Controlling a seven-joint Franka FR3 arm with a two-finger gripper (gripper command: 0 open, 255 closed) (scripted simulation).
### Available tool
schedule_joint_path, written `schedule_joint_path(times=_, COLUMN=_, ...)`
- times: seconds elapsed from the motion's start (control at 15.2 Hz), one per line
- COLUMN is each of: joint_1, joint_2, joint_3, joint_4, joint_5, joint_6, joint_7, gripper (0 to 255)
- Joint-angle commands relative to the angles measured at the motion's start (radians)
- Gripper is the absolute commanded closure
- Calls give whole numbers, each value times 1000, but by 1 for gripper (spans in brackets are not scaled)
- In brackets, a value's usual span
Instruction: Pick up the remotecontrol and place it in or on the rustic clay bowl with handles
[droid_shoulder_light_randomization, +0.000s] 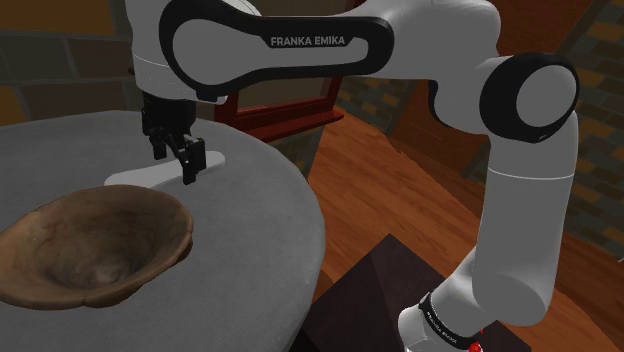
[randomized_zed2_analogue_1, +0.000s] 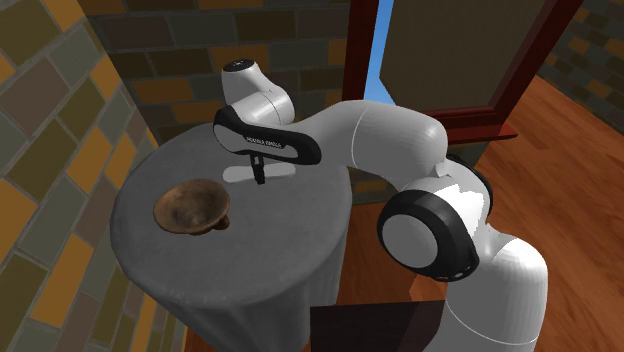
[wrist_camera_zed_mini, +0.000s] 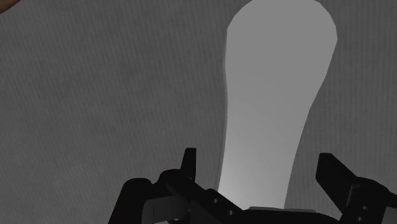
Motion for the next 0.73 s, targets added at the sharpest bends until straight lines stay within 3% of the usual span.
schedule_joint_path(times=0.0, joint_1=0, joint_2=0, joint_3=0, joint_4=0, joint_5=0, joint_6=0, joint_7=0, gripper=0)
schedule_joint_path(times=0.07, joint_1=0, joint_2=0, joint_3=0, joint_4=0, joint_5=0, joint_6=0, joint_7=0, gripper=255)
schedule_joint_path(times=0.66, joint_1=0, joint_2=0, joint_3=0, joint_4=0, joint_5=0, joint_6=0, joint_7=0, gripper=255)
